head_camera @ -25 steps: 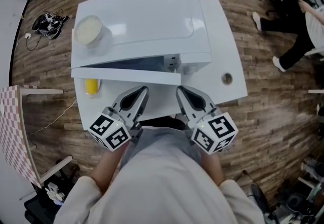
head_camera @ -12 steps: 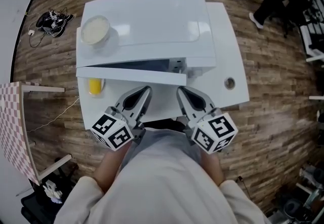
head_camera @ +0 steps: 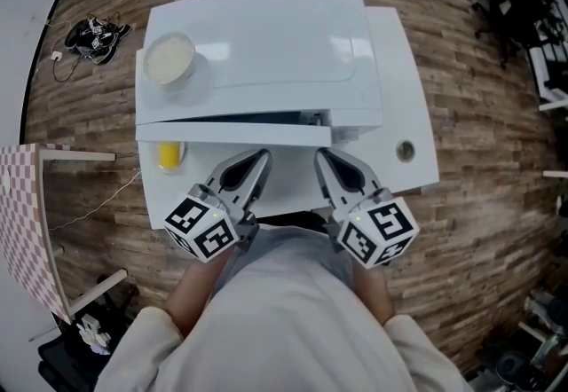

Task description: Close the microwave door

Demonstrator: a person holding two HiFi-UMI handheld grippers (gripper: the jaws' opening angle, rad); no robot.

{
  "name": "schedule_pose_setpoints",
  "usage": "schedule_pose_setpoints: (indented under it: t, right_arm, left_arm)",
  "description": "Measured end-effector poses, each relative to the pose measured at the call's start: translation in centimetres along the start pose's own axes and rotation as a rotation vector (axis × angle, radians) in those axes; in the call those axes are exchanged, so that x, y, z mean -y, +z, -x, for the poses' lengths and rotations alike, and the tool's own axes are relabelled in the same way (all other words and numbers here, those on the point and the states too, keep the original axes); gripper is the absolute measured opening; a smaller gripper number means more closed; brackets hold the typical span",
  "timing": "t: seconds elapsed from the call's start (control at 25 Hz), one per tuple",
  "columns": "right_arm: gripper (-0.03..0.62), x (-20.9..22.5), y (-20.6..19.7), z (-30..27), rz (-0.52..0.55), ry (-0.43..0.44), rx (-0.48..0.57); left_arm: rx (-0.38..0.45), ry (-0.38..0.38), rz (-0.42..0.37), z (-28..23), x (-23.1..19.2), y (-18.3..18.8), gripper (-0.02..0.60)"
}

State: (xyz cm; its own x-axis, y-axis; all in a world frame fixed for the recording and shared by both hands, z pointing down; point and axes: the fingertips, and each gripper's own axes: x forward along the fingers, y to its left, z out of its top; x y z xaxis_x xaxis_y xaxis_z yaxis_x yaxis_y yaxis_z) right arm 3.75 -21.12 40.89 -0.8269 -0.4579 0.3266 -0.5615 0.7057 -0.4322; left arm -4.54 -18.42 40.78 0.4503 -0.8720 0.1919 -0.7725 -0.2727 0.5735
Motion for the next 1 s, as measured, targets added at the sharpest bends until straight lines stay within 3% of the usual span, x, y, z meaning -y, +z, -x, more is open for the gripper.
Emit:
schedule_pose_setpoints:
  t: [0.36, 0.64, 1.0]
  right_arm:
    - [0.023, 0.3, -0.8, -0.5, 0.012, -0.034, -0.001]
    - [0.023, 0.6, 0.4, -0.6, 0.039, -0.043, 0.008]
    - [0.023, 0.7, 0.4, -0.8, 0.083, -0.102, 0.011]
  left_arm:
    - [-0.035, 0.012, -0.017, -0.5, -0.2, -1.2, 0.014]
    - [-0.019, 0.001, -0.048, -2.1, 0.2, 0.0, 0.014]
    - [0.010, 0.048, -0.062, -2.1, 0.1, -0.2, 0.014]
